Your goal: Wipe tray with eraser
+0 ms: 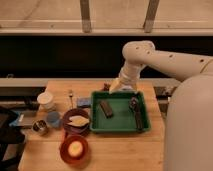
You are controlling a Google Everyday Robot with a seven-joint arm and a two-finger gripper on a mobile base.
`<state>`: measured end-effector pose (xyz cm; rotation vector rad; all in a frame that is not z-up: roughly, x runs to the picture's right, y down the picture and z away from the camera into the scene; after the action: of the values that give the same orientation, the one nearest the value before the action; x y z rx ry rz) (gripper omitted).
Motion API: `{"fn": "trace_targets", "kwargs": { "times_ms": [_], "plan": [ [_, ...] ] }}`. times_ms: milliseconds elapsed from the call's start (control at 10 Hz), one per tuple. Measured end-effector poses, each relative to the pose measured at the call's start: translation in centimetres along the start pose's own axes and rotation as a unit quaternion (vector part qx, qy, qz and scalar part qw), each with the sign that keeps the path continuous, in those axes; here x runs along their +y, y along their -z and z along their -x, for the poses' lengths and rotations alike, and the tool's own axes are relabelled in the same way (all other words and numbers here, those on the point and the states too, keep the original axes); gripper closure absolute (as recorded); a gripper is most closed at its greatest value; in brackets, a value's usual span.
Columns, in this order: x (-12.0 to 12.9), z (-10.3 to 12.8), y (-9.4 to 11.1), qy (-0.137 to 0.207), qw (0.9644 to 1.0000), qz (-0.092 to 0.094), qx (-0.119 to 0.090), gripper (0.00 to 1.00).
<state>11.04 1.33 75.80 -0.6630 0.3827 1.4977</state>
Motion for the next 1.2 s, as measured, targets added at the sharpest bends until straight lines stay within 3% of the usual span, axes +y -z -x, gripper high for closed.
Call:
{"fn": "trace_targets", "kwargs": {
  "times_ms": [200, 700, 1200],
  "plan": [
    [0.1, -0.2, -0.7, 0.004, 0.9999, -0.006, 0.007, 0.20],
    [1.5, -1.2, -8.8, 0.031, 0.9984, -0.012, 0.046, 0.20],
    [1.5, -1.2, -8.8, 0.033, 0.9983, -0.012, 0.046, 0.20]
  ]
}}
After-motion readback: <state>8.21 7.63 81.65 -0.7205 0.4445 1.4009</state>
